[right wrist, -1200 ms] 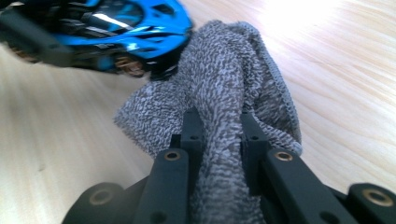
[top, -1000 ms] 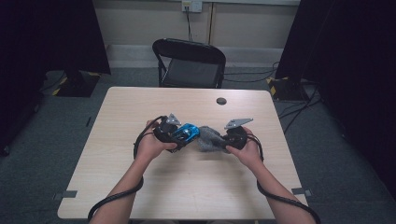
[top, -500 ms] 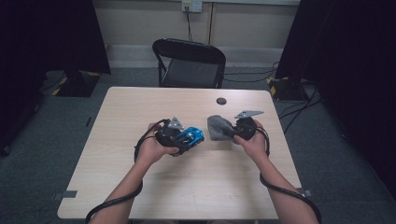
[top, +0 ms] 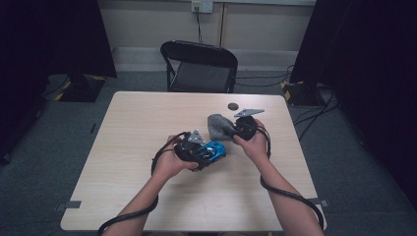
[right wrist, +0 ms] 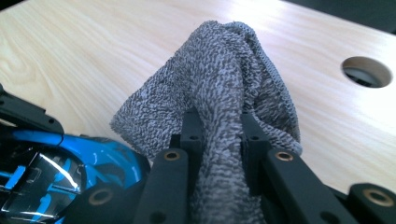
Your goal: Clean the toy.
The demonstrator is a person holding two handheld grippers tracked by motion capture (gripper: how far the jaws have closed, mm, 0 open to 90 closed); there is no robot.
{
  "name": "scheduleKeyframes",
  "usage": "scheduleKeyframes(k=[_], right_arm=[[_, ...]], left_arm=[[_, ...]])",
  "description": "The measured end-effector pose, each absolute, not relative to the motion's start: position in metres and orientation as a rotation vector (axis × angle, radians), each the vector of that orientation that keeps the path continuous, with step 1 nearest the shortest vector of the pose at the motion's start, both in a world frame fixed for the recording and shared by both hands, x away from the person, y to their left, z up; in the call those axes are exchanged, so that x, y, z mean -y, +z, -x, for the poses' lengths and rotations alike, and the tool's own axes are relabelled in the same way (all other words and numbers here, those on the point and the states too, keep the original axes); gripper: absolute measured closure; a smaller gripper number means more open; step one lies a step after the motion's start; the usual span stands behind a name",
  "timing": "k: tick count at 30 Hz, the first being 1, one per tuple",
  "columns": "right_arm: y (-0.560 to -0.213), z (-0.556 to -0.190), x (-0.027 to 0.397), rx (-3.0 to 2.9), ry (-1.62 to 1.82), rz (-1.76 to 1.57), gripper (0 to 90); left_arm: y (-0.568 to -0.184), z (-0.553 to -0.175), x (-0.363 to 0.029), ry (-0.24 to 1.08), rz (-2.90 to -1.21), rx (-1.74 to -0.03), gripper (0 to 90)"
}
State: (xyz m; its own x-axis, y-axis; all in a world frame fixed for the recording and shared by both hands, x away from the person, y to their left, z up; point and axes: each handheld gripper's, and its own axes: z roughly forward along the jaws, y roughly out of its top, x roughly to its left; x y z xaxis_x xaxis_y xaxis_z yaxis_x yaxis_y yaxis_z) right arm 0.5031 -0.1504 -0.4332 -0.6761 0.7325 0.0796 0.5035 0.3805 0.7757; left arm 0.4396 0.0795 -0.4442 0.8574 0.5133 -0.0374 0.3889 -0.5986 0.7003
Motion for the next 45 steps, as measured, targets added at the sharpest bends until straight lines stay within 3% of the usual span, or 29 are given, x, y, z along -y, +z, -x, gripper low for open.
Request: scheduleKeyframes(k=[26,45], right_arm=[[-0.450,-0.481,0.155,-2.475,1.237,-1.047,76.9],[-0.450,-0.471,0.166,-2.474,1.254,-1.040,76.8]], left_arm=[[-0.449,-0.459,-0.120,0.315,-2.242,-0.838,28.1],[-0.442,-0.466,-0.132,0.342,-2.219,-0.878,28.1]])
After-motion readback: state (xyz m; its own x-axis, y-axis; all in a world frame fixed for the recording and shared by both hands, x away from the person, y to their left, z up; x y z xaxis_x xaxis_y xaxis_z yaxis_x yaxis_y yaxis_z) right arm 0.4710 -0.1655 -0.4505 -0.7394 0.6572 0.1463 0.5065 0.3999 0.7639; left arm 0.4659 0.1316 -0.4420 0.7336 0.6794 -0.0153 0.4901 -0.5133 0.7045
